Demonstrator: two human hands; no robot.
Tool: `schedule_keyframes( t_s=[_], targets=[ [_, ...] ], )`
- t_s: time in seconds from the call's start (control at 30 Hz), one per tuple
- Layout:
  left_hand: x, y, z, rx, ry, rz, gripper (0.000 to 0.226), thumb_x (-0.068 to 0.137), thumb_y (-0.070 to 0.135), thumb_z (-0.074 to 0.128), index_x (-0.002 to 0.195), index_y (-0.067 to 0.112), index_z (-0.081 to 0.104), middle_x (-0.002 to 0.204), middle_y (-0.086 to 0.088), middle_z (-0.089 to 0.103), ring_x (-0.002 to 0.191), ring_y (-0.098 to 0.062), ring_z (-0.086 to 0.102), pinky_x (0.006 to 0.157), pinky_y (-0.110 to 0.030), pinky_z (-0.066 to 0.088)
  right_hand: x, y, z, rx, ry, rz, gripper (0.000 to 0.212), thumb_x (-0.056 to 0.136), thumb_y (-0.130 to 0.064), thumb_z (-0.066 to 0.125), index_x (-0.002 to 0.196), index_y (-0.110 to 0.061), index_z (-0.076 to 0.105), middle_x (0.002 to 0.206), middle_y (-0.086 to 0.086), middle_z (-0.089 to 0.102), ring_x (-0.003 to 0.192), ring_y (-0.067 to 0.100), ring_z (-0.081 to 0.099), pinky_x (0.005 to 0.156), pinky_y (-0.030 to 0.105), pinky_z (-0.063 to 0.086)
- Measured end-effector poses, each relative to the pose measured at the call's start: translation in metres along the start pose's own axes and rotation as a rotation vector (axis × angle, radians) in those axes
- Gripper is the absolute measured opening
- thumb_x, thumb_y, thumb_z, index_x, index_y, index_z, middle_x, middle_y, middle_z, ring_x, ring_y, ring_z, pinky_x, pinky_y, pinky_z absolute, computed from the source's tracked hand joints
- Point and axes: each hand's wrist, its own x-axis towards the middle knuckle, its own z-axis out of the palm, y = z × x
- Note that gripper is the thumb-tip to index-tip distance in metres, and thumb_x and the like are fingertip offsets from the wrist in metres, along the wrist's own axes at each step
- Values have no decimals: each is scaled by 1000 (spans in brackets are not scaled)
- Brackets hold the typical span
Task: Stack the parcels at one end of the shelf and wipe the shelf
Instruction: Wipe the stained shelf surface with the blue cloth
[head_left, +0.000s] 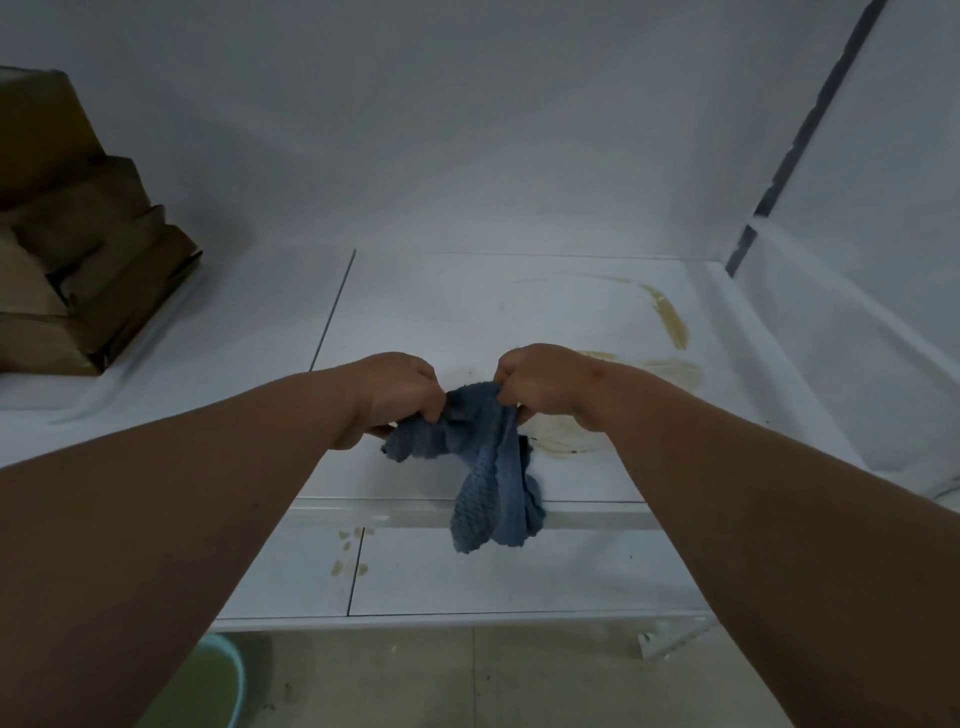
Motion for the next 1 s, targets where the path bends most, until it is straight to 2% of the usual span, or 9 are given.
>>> schedule_keyframes(
  t_s=[0.13, 0.2, 0.27, 0.43, 0.5, 0.6, 0.73, 0.83, 1.0],
  targets=[
    [1, 5, 2, 53, -59, 14, 22, 82, 14, 71, 99, 18, 59, 96, -4, 63, 82, -15, 59, 65, -23, 49, -2, -9, -3, 132, 24, -45, 24, 94, 0, 44, 113, 3, 59, 112, 21, 58, 94, 31, 57, 86, 45, 52],
    [1, 6, 3, 62, -51, 42, 27, 81, 14, 73, 105, 17, 60, 102, -8, 66, 89, -19, 64, 68, -26, 55, -3, -14, -6, 252, 51, -70, 17, 93, -5, 47, 104, -8, 59, 113, 17, 60, 97, 28, 57, 82, 43, 53],
    [0, 10, 1, 68, 20, 76, 15, 87, 16, 66, 101, 15, 63, 99, -9, 68, 89, -22, 65, 72, -32, 56, -4, -16, -11, 350, 53, -94, 10, 92, -13, 55, 100, -12, 60, 108, 11, 60, 98, 24, 57, 78, 36, 50],
    [-5, 23, -14, -132, 177, 65, 11, 92, 12, 54, 93, 13, 65, 93, -11, 69, 86, -24, 66, 63, -31, 55, -8, -8, -22, 66, -34, 0, 46, 87, -23, 68, 130, -10, 54, 126, 8, 55, 116, 26, 54, 92, 34, 49],
    [-8, 29, -17, -136, 225, 48, 14, 94, 7, 48, 95, 10, 61, 94, -14, 67, 84, -27, 65, 64, -35, 58, -6, -2, -22, 24, -42, 64, 38, 95, -24, 57, 128, -5, 57, 118, 11, 60, 104, 26, 60, 84, 31, 50],
    [-10, 33, -20, -190, 273, -5, 20, 96, 2, 39, 99, 6, 59, 92, -19, 66, 76, -29, 66, 63, -38, 59, -3, 0, -23, 327, -28, 191, 33, 99, -26, 46, 116, -2, 62, 90, 11, 64, 72, 23, 64, 75, 37, 56],
    [-15, 49, -24, -459, 211, -32, 16, 95, 2, 44, 96, 2, 60, 90, -18, 67, 71, -28, 67, 57, -36, 61, -1, -14, -30, 536, 9, 74, 29, 92, -14, 53, 118, -11, 63, 105, 7, 68, 94, 21, 66, 88, 38, 51],
    [-19, 63, -29, -511, 149, 71, 15, 90, 2, 50, 95, 3, 64, 93, -15, 69, 75, -27, 69, 71, -38, 62, -3, -23, -32, 574, -54, -36, 42, 84, -9, 64, 123, -19, 56, 122, 4, 62, 113, 21, 57, 99, 41, 45],
    [-24, 68, -36, -517, 184, 140, 19, 92, 16, 50, 101, 10, 66, 97, -10, 70, 85, -22, 68, 70, -36, 59, 1, -31, -37, 647, 122, -96, 25, 92, -19, 63, 116, -12, 59, 111, 11, 67, 104, 28, 65, 91, 47, 55]
  ],
)
